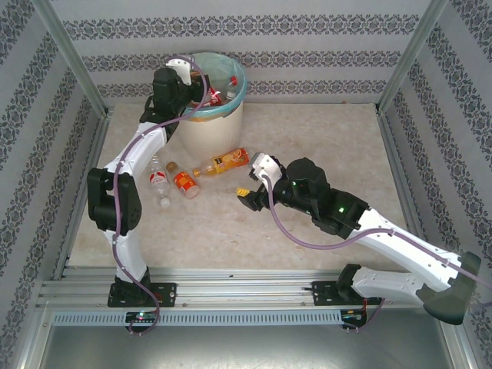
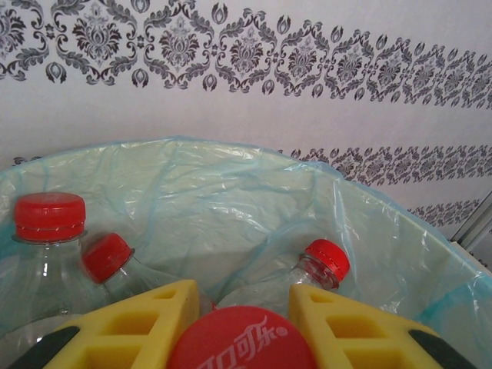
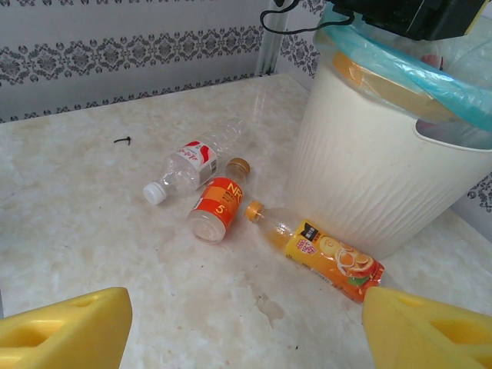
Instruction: Put the plastic bottles in the bin
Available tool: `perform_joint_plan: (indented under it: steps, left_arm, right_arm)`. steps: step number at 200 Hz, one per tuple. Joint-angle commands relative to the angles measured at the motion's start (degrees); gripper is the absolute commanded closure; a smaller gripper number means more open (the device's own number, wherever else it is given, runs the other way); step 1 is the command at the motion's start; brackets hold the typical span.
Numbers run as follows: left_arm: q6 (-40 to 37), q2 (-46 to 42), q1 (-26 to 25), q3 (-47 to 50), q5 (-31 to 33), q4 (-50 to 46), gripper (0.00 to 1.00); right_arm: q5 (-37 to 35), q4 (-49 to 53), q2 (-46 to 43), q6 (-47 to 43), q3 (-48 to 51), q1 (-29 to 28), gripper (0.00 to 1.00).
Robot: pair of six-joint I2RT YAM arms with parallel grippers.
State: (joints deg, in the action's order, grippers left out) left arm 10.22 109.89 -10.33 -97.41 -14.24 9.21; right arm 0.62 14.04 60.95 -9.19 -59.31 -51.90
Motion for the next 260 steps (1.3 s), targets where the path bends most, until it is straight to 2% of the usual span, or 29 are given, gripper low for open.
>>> perform_joint_plan:
  steps: [1,23,36,56,88,110,129,168,185,212,260]
  left_arm:
    - [3.74,1.52,1.25,1.38,-2.91,-6.85,0.48]
    - [7.03,-2.53,2.31,-0.33,-2.94,-4.71,0.32]
    - [7.84,-5.34,2.64,-1.34,-0.92,-3.97,0.21]
    - [7.29,-9.31,2.86,-2.53,2.88,-3.18,0.16]
    - [5.99,-12.16,3.18,-5.22,7.83,-7.51,0.16]
    - [4.81,-14.23,3.13,-4.25,10.05,-8.99,0.23]
    - [3.68,-14.70,3.13,-5.42,9.71,-12.51,0.29]
    - [3.69,-14.88,3.11,-8.69,8.84,-22.85,0.30]
    - [3.55,-15.73,3.18,-9.55,7.67,-28.44,0.30]
    - [4.24,-22.80,3.03,-2.28,7.85,-29.57,0.29]
    - [1.96,-41.38,3.04,13.85,15.34,-33.46,0.28]
  right_arm:
    - [-0.62,0.33,0.55,1.10,-1.99,-0.13,0.21]
    - [-0.39,0.35,0.75,1.61,-2.47,-0.13,0.21]
    - [-0.18,0.24,0.98,1.88,-2.60,-0.14,0.22]
    - [0.38,-0.07,1.85,2.25,-2.72,-0.15,0.22]
    - [1.75,-0.07,4.15,2.64,-3.66,-0.22,0.23]
    - [2.19,-0.07,5.19,3.10,-4.14,-0.22,0.23]
    - [2.11,-0.37,5.24,3.35,-3.90,-0.22,0.24]
    - [-0.25,0.61,6.50,4.16,-4.53,0.07,0.24]
    - [1.02,1.47,7.80,3.78,-5.54,0.31,0.24]
    - [2.64,2.33,11.81,3.72,-8.30,0.40,0.24]
    - [1.71,1.77,24.37,8.18,-16.38,-0.77,0.27]
